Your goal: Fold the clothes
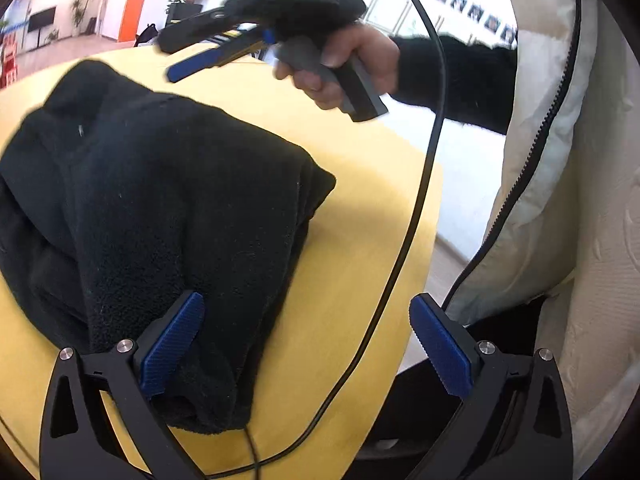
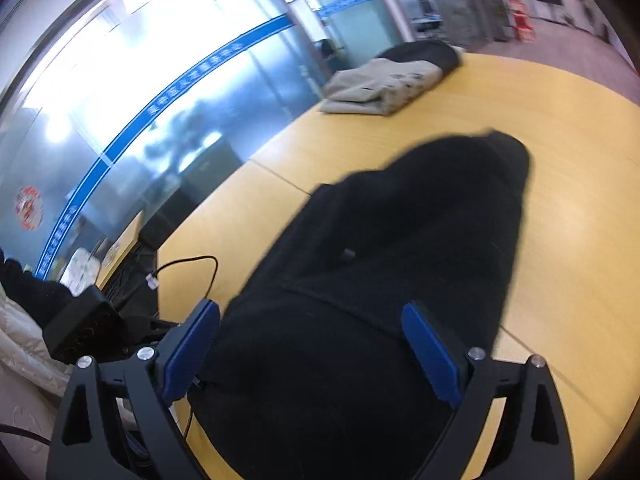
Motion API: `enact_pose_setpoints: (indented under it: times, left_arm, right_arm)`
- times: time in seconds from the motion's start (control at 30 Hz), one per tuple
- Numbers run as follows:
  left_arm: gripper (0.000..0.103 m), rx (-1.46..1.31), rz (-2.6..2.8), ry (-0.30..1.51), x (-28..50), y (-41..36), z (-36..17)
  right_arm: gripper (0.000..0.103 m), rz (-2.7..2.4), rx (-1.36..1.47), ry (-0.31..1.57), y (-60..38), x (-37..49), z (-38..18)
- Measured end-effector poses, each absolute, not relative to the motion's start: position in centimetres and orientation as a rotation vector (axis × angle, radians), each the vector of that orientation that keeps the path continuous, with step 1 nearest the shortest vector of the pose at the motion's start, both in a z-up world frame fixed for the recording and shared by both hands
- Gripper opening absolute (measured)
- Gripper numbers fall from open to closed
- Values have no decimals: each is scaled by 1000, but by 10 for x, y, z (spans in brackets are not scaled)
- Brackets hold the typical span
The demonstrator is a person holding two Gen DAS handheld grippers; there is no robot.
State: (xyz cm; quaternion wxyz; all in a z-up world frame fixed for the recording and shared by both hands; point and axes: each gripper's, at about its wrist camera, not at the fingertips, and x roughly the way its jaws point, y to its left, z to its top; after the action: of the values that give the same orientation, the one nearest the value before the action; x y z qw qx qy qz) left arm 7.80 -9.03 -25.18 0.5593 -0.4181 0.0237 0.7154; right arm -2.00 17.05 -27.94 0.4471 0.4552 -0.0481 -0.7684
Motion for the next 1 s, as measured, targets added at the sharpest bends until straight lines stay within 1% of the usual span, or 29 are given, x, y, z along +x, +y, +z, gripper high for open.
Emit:
enact_pose_setpoints:
  times: [0.07,0.2,0.27,0.37,0.43,0.5,0.63,0.73,0.8,0.9,1.0]
  left_arm:
    - [102,-999,1680,-40,75,-94,-264]
    - [101,-1008,1688,-159,76,-101,-275]
    - [101,-1012,1694,-189,75,-103,-273]
    - [102,-1072,1681,-304,61,-108,-260]
    - [102,-1091,1728,-381,52,-124,-239]
    - [103,-1065,1805,-489,41,-145,-216]
    - [103,-1134,1886,-774,-3,-181,-217]
    - [103,-1225,1839,-996,-36,-191,-248]
    - [103,-1270,1741,-1087,-48,-185,-269]
    - [103,-1349,1630,-1117,-50,-166,-292]
    - [103,-1372,1658,-1102,-44,-170,-295]
  right_arm:
    - [95,-1915,1149,-149,176,-19,-285]
    - [95,-1941,1179,-180,182,-19,-292]
    - [95,-1939,1204,-234,190,-25,-294]
    - [95,-1920,1269,-289,209,-34,-296]
    - [95,-1887,1350,-270,224,-35,-302]
    - [96,-1857,1426,-276,240,-34,-315]
    - [96,-1788,1521,-348,252,-35,-344]
    - [96,-1757,1533,-399,251,-38,-360]
    - [96,-1736,1541,-433,250,-40,-371]
    - [96,-1675,1541,-442,244,-42,-383]
    - [98,-1642,1533,-439,238,-46,-391]
